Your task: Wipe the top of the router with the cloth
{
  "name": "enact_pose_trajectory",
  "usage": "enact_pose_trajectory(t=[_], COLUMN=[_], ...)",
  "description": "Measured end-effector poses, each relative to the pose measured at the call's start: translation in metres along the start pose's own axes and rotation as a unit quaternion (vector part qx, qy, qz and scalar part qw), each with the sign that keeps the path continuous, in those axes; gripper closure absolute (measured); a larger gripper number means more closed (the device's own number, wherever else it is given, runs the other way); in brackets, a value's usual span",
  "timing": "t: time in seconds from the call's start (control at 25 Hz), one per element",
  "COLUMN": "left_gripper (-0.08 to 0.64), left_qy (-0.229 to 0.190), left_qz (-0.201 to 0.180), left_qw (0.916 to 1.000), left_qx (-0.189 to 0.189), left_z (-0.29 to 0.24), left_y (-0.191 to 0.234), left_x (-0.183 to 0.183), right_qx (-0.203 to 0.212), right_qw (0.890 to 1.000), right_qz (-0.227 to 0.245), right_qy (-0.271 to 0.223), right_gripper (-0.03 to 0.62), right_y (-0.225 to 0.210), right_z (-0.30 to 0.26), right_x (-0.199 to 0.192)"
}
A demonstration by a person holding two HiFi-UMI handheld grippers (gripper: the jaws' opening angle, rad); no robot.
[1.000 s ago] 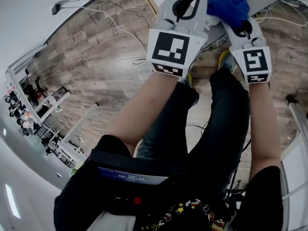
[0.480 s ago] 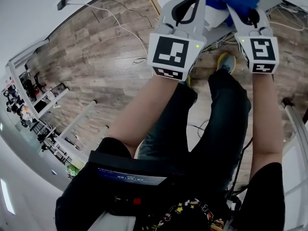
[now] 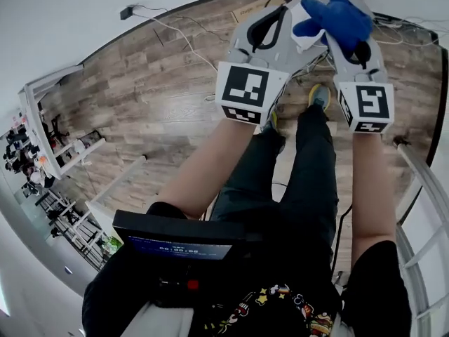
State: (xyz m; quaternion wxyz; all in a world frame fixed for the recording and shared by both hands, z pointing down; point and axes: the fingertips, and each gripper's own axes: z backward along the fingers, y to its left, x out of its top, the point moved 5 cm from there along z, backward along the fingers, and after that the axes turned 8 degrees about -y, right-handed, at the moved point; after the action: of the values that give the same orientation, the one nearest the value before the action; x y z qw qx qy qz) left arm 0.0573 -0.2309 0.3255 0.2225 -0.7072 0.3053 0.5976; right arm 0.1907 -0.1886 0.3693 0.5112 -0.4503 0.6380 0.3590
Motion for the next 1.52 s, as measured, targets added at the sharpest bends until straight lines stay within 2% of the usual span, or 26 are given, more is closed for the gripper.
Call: enact_pose_trajectory(t=[0.28, 0.44, 0.6, 0.72, 0.88, 1.0, 1.16, 1.36, 1.52], left_gripper=[0.560, 0.560, 0.560, 0.560, 0.560, 0.560, 0.560, 0.560, 0.560], left_qy=[-0.056, -0.086, -0.118, -0.141, -0.172, -0.188, -0.186, -0.176, -0.165], left_qz=[-0.007, -0.018, -0.020, -0.037, -0.034, -0.037, -0.035, -0.039, -0.019], left_qw=[0.9981, 0.9955, 0.9915, 0.9878, 0.9829, 0.9806, 0.9815, 0.9836, 0.9860], left_qx=[-0.025, -0.038, -0.052, -0.054, -0.056, -0.042, -0.027, -0.012, -0.009], left_z=[0.084, 0.133, 0.172, 0.200, 0.222, 0.243, 0.259, 0.252, 0.248], left_y=[-0.028, -0.036, -0.044, -0.051, -0.050, -0.051, -0.049, -0.033, -0.017], left_x=[0.121, 0.176, 0.209, 0.229, 0.254, 0.253, 0.248, 0.227, 0.247], right_qx=[-0.046, -0.055, -0.067, -0.070, -0.070, -0.063, -0.063, -0.058, -0.054], right_qw=[0.996, 0.992, 0.986, 0.982, 0.980, 0.978, 0.978, 0.979, 0.983], right_qz=[0.020, 0.028, 0.035, 0.032, 0.028, 0.024, 0.028, 0.022, 0.024], right_qy=[-0.074, -0.107, -0.151, -0.173, -0.185, -0.199, -0.195, -0.193, -0.176], right_gripper=[0.477, 0.477, 0.475, 0.472, 0.469, 0.471, 0.471, 0.471, 0.472], right_y=[0.047, 0.081, 0.110, 0.136, 0.159, 0.172, 0.178, 0.177, 0.178], right_z=[0.074, 0.107, 0.141, 0.165, 0.185, 0.196, 0.198, 0.176, 0.162], right_x=[0.147, 0.212, 0.257, 0.273, 0.302, 0.301, 0.293, 0.273, 0.301])
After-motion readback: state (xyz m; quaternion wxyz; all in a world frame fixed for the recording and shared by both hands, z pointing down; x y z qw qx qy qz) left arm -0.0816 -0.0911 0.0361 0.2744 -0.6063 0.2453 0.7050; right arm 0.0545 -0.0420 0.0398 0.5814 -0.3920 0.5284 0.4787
